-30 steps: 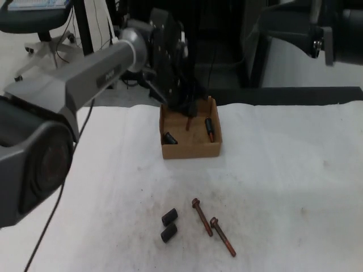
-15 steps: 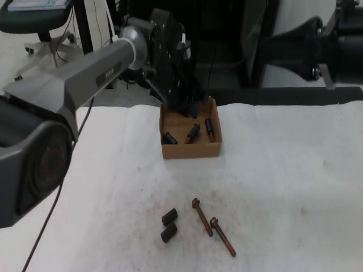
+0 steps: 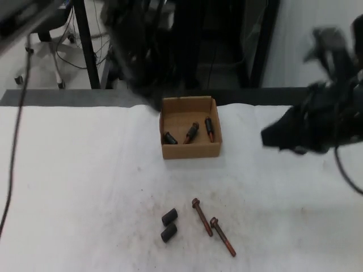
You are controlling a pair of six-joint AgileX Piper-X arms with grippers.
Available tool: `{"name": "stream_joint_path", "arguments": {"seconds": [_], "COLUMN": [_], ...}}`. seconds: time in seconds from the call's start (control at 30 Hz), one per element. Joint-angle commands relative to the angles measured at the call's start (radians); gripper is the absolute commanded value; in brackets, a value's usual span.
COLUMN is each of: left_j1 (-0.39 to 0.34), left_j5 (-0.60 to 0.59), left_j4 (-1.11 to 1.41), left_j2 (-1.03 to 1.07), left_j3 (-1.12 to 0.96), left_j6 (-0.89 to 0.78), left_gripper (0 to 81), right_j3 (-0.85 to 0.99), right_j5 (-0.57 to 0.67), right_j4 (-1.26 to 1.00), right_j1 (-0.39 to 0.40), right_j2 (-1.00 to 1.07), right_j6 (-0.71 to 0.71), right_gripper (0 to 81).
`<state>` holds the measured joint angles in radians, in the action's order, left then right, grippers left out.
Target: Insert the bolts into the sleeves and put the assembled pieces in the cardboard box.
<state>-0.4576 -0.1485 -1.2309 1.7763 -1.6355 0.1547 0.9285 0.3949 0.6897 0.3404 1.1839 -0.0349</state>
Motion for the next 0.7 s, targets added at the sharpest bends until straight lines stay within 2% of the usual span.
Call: {"name": "stream_joint_path", "arguments": {"seconds": [0.0, 0.1, 0.23, 0.33, 0.5, 0.57, 0.67], "left_j1": [-0.006, -0.015, -0.025, -0.024, -0.024, -0.024, -0.024], "left_j5": [0.035, 0.032, -0.041, -0.053, -0.053, -0.053, -0.053], "left_j4": [0.048, 0.202, 0.416, 0.565, 0.702, 0.704, 0.694], "left_j2": [-0.139, -0.330, -0.637, -0.852, -1.135, -1.200, -1.268], "left_j3": [0.209, 0.531, 0.874, 1.053, 1.183, 1.197, 1.197], "left_j6": [-0.014, -0.081, -0.202, -0.286, -0.321, -0.321, -0.321], "left_gripper": [0.3, 0.3, 0.3, 0.3, 0.3, 0.3, 0.3], "right_j3": [0.000, 0.000, 0.000, 0.000, 0.000, 0.000, 0.000], "right_j5": [0.001, -0.014, -0.141, -0.161, -0.178, -0.235, -0.257], "right_j4": [0.002, 0.002, 0.002, 0.002, -0.003, -0.017, -0.049], "right_j1": [0.037, 0.085, 0.149, 0.170, 0.174, 0.174, 0.176], "right_j2": [0.051, 0.103, 0.174, 0.234, 0.330, 0.362, 0.402], "right_j6": [-0.022, -0.049, -0.077, -0.123, -0.123, -0.123, -0.123], "right_gripper": [0.8, 0.8, 0.6, 9.3, 31.1, 33.8, 33.2]}}
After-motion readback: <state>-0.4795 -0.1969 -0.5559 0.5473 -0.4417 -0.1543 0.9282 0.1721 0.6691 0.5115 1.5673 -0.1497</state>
